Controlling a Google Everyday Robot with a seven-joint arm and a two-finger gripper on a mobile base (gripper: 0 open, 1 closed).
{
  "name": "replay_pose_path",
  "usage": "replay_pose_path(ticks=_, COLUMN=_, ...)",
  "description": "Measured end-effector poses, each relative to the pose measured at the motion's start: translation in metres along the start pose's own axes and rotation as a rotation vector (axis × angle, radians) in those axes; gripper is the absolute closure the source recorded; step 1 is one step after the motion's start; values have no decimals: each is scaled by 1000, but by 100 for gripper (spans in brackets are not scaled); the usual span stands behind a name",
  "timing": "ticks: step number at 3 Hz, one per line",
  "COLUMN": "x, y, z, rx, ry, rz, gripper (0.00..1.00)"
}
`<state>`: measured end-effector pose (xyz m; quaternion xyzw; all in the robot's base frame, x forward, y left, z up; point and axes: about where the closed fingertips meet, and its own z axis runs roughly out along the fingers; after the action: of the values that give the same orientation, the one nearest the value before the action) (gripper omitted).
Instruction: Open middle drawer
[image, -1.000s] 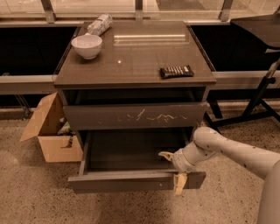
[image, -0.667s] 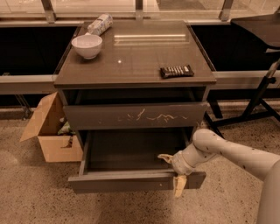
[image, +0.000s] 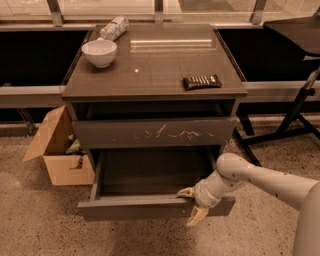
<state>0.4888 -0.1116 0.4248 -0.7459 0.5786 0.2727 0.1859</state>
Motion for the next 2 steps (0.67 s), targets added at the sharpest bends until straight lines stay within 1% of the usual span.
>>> replay_pose_path(ticks=1, x=-3, y=4, z=3, rx=-13, ry=-1, rz=-6, gripper=63)
replay_pose_path(ticks=2, x=-11, y=6, z=3, rx=-28, ry=-1, rz=-24, gripper=64)
